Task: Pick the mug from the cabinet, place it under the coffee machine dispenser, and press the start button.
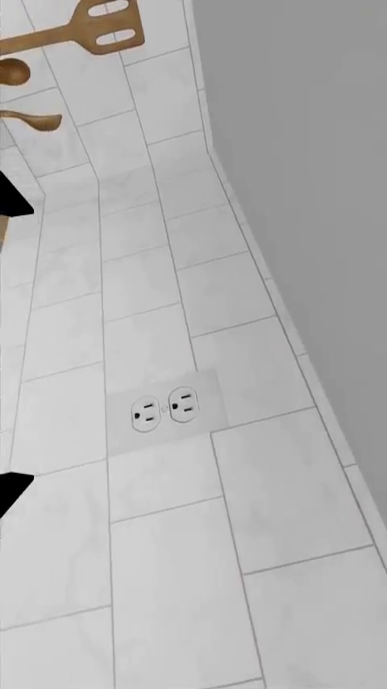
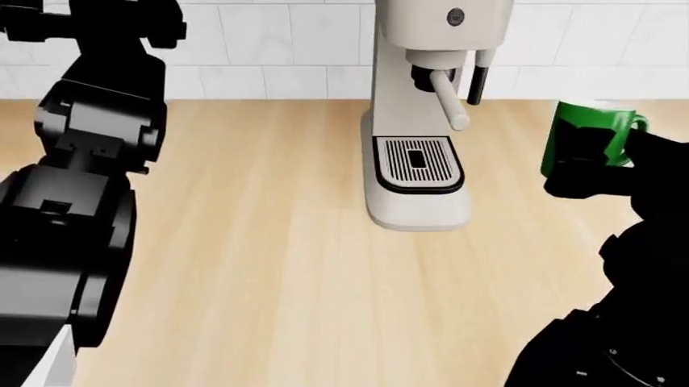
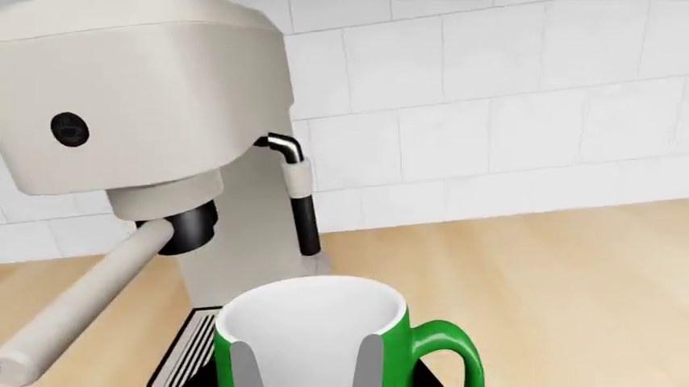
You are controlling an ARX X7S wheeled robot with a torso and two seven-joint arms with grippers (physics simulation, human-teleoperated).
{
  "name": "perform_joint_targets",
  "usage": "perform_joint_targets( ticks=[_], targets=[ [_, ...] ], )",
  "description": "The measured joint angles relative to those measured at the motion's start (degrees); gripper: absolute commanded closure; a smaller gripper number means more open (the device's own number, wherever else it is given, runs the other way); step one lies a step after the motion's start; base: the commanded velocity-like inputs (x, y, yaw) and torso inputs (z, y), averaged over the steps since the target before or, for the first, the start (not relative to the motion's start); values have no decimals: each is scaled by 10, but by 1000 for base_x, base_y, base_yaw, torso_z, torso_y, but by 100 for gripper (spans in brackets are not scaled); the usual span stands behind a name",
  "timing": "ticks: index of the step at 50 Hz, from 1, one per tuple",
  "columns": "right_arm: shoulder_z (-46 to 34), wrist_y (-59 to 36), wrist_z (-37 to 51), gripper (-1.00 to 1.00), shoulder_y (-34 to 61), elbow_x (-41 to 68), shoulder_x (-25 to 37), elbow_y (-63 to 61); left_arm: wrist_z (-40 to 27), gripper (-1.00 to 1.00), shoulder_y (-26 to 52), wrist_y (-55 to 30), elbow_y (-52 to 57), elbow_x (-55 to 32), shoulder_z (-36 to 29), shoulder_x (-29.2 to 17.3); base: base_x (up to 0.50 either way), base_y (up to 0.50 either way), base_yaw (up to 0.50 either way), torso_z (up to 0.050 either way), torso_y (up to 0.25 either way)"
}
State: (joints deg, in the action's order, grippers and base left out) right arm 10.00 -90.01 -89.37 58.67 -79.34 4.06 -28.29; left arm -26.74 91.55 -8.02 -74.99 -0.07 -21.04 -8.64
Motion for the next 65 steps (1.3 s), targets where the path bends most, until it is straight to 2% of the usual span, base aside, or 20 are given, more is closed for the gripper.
perform_joint_targets(
  ticks=[7,12,26,35,42,53,65],
  targets=[
    [-1,1,5,100,-35,9,-12,-26,0,-100,-3,0,0,0,1,0,0,0,0,0,0],
    [-1,2,53,100,-62,62,-23,-50,0,-100,-4,0,0,0,2,0,0,0,0,0,0],
    [9,76,339,100,-164,382,-35,-111,-1,-100,-9,0,0,0,4,1,0,0,0,0,1],
    [12,171,503,100,-218,565,-38,-96,-1,-100,-11,0,0,0,5,0,0,0,0,0,0],
    [11,241,597,100,-245,675,-37,-68,-1,-100,-12,0,0,0,6,0,0,0,0,0,1],
    [6,321,685,100,-275,780,-31,-26,-2,-100,-14,-1,0,1,6,0,0,0,0,0,0],
    [-10,407,727,100,-295,825,-18,20,-2,-100,-16,0,0,1,5,2,0,0,0,0,1]
  ],
)
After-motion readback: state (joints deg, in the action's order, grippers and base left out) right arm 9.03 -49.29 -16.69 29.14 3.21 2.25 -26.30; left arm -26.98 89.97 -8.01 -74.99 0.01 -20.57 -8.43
